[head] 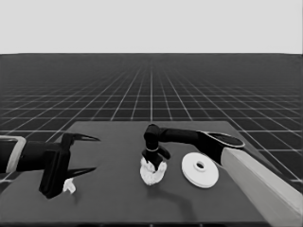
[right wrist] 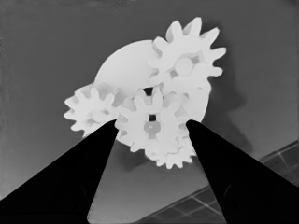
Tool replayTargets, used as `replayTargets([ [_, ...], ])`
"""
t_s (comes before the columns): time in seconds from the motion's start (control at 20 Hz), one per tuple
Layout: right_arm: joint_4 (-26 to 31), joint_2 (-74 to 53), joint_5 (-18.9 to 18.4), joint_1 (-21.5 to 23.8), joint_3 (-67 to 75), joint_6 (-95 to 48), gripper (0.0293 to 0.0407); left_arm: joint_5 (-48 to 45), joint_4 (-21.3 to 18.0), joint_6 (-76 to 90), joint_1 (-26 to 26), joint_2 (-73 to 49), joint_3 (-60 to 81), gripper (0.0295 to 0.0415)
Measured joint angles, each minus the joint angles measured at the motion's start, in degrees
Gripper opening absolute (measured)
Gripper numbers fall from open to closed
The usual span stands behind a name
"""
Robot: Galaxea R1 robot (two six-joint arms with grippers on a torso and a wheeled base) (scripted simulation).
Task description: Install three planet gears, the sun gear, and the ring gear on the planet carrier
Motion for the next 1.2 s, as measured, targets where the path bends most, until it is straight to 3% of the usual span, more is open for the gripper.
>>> replayTargets([
  [1.2,0.0,0.0,0.0,0.0,0.0,14.4,0.031,0.0,0.0,0.0,0.0,0.0,0.0,0.0385],
])
